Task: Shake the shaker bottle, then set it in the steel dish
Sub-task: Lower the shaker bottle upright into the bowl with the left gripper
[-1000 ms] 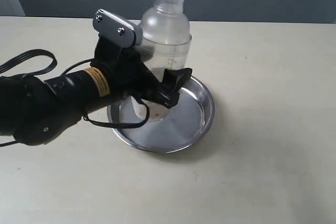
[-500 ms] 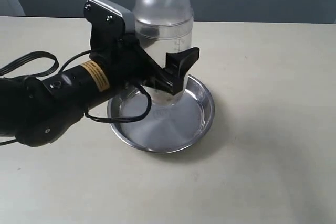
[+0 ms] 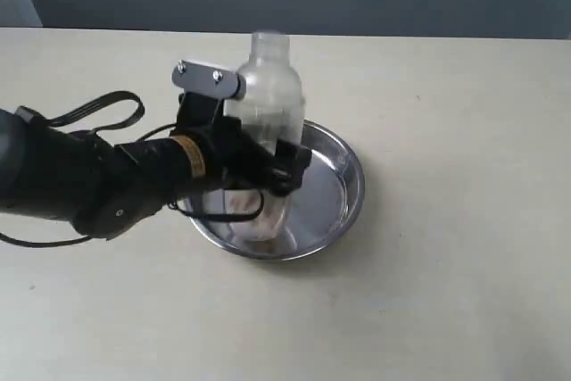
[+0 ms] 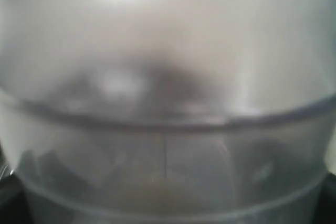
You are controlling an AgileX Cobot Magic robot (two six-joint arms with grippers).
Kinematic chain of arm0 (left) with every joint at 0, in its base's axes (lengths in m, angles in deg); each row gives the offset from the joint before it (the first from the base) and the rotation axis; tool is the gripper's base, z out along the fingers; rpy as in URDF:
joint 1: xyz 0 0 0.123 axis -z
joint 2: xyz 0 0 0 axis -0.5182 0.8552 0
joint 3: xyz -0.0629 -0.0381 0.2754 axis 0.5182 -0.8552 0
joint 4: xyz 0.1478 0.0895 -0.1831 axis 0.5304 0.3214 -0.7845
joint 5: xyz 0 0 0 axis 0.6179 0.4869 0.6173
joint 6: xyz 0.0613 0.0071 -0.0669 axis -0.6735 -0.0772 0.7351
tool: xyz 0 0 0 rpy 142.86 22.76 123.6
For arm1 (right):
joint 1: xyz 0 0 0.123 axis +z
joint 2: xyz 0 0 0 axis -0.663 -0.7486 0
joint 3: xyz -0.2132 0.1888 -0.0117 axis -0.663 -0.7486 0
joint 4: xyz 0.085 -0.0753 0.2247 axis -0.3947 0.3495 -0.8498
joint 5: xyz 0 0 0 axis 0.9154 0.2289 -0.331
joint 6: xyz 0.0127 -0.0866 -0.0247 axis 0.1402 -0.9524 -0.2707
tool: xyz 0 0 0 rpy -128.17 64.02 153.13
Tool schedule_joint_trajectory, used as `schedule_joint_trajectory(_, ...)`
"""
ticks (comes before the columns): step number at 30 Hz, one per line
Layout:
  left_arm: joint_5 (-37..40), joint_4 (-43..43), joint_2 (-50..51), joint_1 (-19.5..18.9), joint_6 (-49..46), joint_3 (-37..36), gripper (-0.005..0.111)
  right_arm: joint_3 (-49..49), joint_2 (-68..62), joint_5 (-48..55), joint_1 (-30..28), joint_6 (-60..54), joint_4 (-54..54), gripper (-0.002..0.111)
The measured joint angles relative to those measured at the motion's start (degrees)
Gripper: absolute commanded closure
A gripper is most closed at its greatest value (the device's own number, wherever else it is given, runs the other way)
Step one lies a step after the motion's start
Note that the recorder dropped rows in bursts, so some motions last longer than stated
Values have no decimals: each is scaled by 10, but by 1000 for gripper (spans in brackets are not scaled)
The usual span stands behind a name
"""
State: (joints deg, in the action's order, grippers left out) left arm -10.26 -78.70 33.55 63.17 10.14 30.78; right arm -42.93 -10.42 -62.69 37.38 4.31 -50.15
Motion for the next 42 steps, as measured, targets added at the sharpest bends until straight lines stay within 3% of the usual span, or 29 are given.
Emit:
schedule_joint_trajectory(3,-4,71,-81,-1,-31,39,106,0,0,0,0,0,0,109)
schedule_joint_trajectory(6,-10,59,-166,-1,-80,116,106,0,0,0,0,0,0,109)
schedule_joint_trajectory(8,-28,42,-182,-4,-93,118,106,0,0,0,0,0,0,109)
schedule_joint_trajectory(14,-51,42,-92,-4,-80,2,106,0,0,0,0,0,0,109)
schedule_joint_trajectory(19,-139,46,-57,-4,-95,3,106,0,0,0,0,0,0,109)
schedule_joint_trajectory(42,-323,26,114,-4,-88,3,106,0,0,0,0,0,0,109)
